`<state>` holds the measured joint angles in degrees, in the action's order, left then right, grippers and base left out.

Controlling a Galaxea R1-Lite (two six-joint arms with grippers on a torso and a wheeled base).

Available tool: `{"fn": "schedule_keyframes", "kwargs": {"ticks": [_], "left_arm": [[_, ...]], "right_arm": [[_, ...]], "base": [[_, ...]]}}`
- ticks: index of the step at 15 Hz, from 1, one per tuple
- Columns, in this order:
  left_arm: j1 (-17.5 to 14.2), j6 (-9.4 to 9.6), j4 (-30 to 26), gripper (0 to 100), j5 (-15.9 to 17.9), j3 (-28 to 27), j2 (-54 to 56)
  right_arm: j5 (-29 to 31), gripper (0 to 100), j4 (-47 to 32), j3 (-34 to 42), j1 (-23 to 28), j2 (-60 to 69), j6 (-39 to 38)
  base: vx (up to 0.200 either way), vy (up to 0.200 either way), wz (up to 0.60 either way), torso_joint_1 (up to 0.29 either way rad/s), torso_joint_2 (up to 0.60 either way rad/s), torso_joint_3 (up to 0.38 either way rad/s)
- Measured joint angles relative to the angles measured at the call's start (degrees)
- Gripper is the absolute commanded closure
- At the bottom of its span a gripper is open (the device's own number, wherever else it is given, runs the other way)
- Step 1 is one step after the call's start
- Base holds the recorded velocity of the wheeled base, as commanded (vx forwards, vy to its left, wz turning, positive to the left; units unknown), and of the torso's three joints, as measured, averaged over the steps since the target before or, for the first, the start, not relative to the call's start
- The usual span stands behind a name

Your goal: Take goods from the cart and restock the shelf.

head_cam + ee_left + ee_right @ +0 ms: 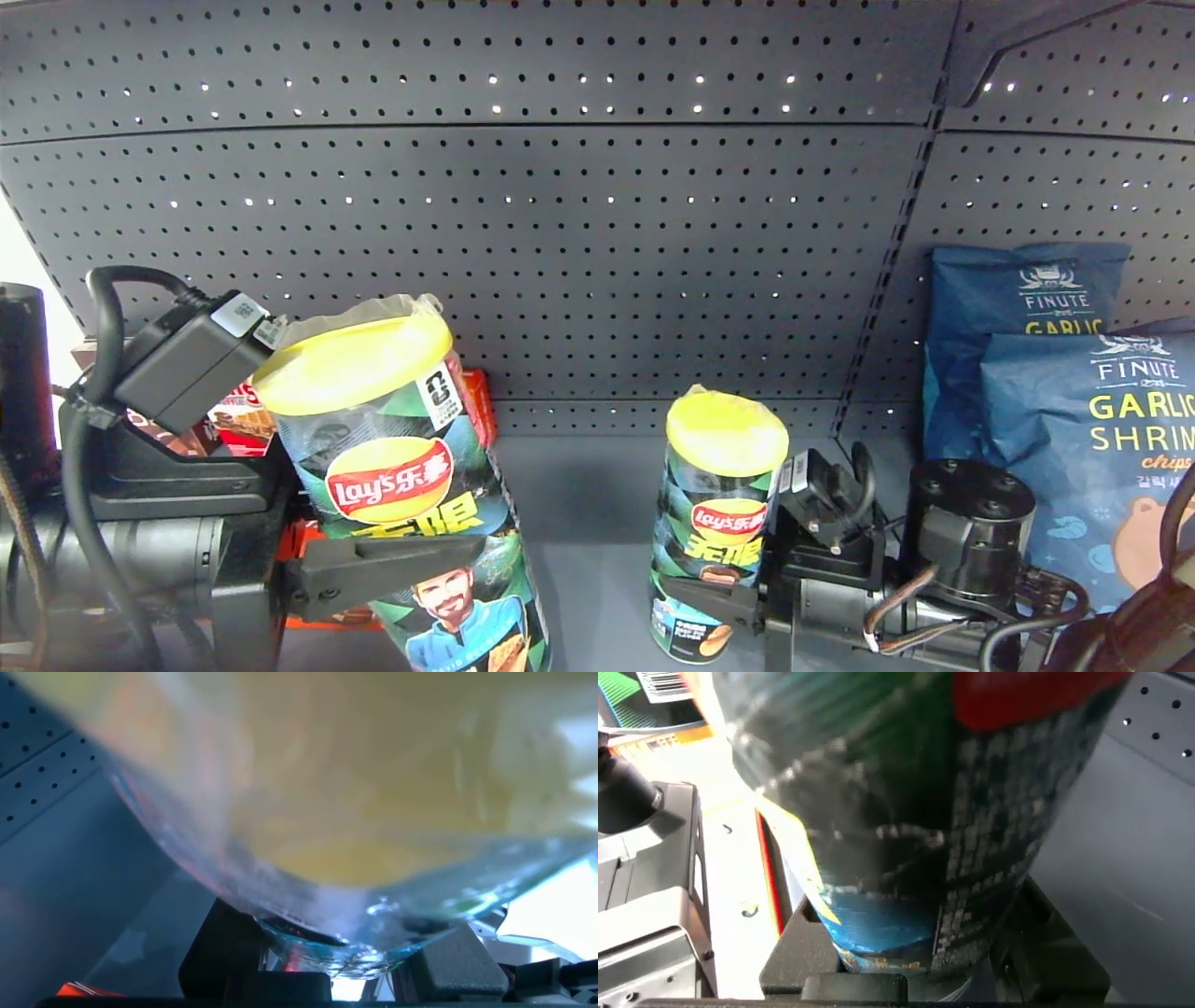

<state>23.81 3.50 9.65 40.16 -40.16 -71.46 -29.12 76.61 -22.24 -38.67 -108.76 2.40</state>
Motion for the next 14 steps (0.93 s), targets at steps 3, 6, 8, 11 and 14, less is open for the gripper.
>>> {"fn": "schedule_keyframes", "kwargs": {"ticks": [3,6,8,11,14], "left_arm": [[0.0,0.00,0.0,100,0.0,0.0,0.0],[0.1,0.00,0.0,100,0.0,0.1,0.0],[0.1,0.00,0.0,100,0.0,0.2,0.0],[0.1,0.02,0.0,100,0.0,0.2,0.0],[0.1,-0.05,0.0,100,0.0,0.2,0.1]], "right_arm": [[0.1,0,-0.2,0.0,0.3,-0.4,0.1],[0.1,0,1.0,0.7,0.4,-0.2,0.2],[0.1,0,1.4,1.9,0.7,0.7,0.2],[0.0,0,1.4,5.6,1.0,5.2,0.2],[0.0,0,1.1,10.4,1.4,13.3,0.2]], "base": [[0.000,0.000,0.00,0.000,0.00,0.000],[0.000,0.000,0.00,0.000,0.00,0.000],[0.000,0.000,0.00,0.000,0.00,0.000],[0.000,0.000,0.00,0.000,0.00,0.000],[0.000,0.000,0.00,0.000,0.00,0.000]]}}
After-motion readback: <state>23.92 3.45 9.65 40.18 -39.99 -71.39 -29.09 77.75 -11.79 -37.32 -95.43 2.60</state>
